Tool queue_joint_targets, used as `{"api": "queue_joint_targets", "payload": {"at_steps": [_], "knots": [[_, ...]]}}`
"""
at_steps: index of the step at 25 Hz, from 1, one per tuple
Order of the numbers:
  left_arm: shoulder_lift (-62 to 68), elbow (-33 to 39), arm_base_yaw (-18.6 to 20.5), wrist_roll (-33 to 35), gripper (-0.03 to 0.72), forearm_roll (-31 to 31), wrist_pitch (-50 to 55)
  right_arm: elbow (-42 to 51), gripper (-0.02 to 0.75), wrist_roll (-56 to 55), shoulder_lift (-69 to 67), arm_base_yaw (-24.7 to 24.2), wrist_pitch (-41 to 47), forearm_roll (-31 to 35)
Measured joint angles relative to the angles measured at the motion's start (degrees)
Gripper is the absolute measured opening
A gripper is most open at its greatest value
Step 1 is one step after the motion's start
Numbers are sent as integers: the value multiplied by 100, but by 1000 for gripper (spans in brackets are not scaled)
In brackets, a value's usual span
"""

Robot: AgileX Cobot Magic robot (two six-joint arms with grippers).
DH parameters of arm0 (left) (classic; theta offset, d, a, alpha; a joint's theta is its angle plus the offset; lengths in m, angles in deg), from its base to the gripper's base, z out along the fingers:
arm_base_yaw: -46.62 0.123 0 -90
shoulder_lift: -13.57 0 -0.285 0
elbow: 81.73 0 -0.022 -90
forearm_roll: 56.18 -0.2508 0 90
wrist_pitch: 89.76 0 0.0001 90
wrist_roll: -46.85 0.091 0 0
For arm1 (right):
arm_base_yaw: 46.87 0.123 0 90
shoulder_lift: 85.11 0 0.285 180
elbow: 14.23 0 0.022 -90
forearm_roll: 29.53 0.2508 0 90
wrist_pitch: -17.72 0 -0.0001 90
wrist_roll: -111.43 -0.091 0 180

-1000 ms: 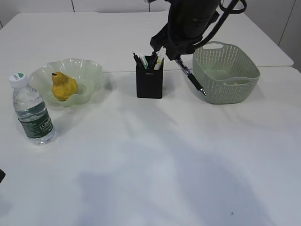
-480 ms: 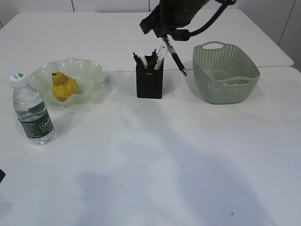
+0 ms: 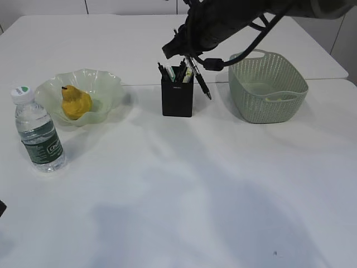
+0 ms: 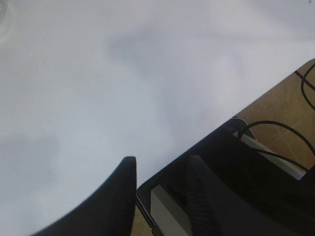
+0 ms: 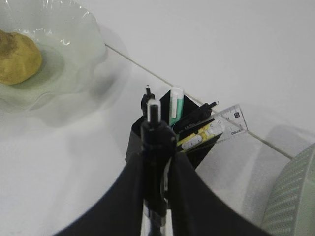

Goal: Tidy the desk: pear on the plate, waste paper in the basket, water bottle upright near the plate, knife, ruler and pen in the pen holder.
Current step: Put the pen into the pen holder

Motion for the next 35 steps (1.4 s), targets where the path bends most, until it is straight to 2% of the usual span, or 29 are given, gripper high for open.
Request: {"api": "queue_joint_targets", "payload": {"at_steps": [7, 14, 22, 35], "knots": [[0, 0, 0, 0, 239, 0, 0, 437, 110, -90, 13, 0, -789, 0], [0, 0, 0, 0, 239, 0, -11, 1253, 110, -301, 325, -82, -1977, 10], [0, 0, 0, 0, 239, 0, -86, 1802, 110, -326, 407, -267, -3207, 315], [0, 0, 0, 0, 239, 0, -151, 1937, 110, -347, 396, -369, -4883, 455]]}}
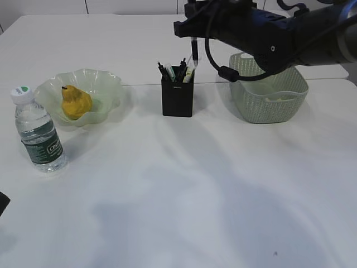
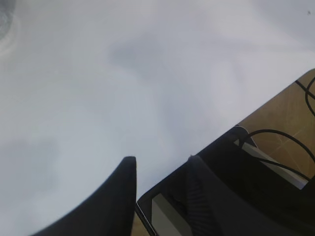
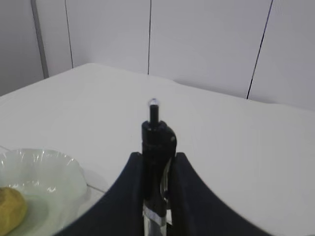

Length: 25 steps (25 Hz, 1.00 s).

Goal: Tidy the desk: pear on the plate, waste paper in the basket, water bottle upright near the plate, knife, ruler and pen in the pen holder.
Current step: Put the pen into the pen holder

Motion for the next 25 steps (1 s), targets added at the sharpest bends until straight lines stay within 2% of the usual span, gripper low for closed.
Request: {"api": "queue_joint_targets", "payload": {"at_steps": [5, 12, 25], "knots": [[0, 0, 0, 0, 239, -11, -45, 0, 110, 0, -52, -23, -290, 0], [0, 0, 0, 0, 239, -11, -164, 0, 110, -93, -570, -28, -1137, 113], [0, 0, 0, 0, 239, -11, -288, 0, 110, -113, -1089, -28, -1929, 113]]}}
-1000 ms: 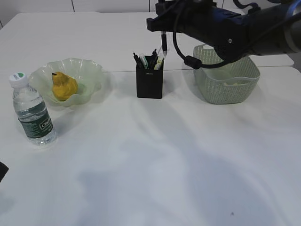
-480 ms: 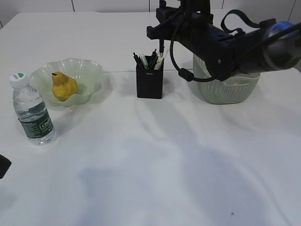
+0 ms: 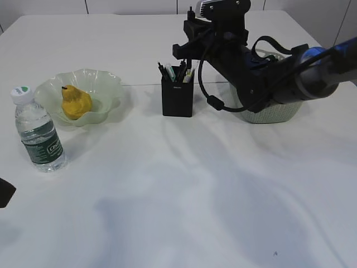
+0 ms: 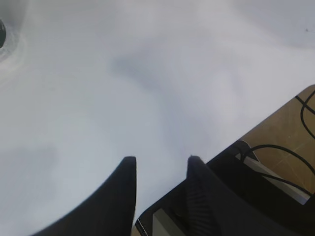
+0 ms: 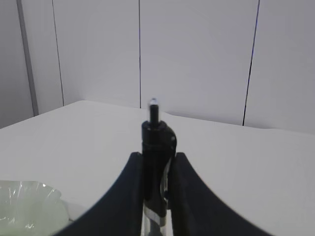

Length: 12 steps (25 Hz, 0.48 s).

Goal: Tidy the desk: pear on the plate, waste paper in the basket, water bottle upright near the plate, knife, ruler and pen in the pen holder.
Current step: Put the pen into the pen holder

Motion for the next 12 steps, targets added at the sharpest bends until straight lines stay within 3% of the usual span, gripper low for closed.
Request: {"api": "queue_joint_targets", "payload": {"at_steps": [12], "knots": [[0, 0, 0, 0, 239, 0, -177, 0, 110, -10, -439, 0, -441, 0]]}}
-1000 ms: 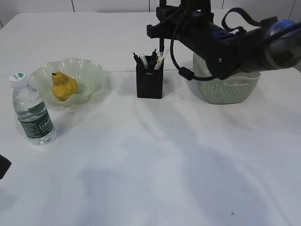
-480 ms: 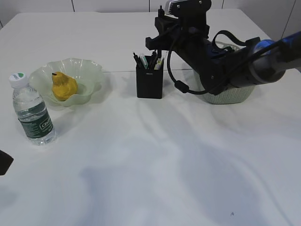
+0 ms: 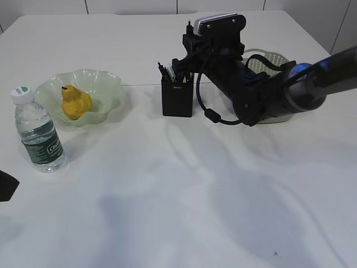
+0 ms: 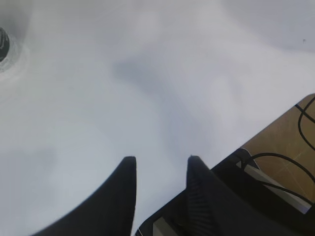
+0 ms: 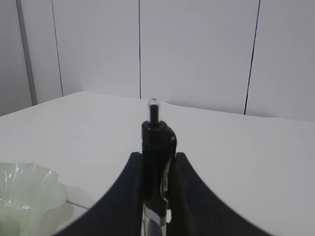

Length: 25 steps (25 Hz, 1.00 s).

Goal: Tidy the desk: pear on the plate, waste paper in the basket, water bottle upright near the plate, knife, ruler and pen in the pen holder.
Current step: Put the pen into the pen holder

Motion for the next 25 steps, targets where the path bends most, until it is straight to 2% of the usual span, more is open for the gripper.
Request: {"api": "queue_joint_targets", "payload": {"at_steps": [16, 20, 21, 25], "knots": [[0, 0, 0, 0, 239, 0, -91, -11, 121, -37, -160, 0, -254, 0], [0, 0, 0, 0, 239, 0, -104, -11, 188, -72, -212, 0, -278, 0], [0, 0, 0, 0, 239, 0, -104, -11, 228, -82, -212, 0, -312, 0], [0, 0, 0, 0, 239, 0, -122, -11, 269, -88, -212, -9, -383, 0]]}}
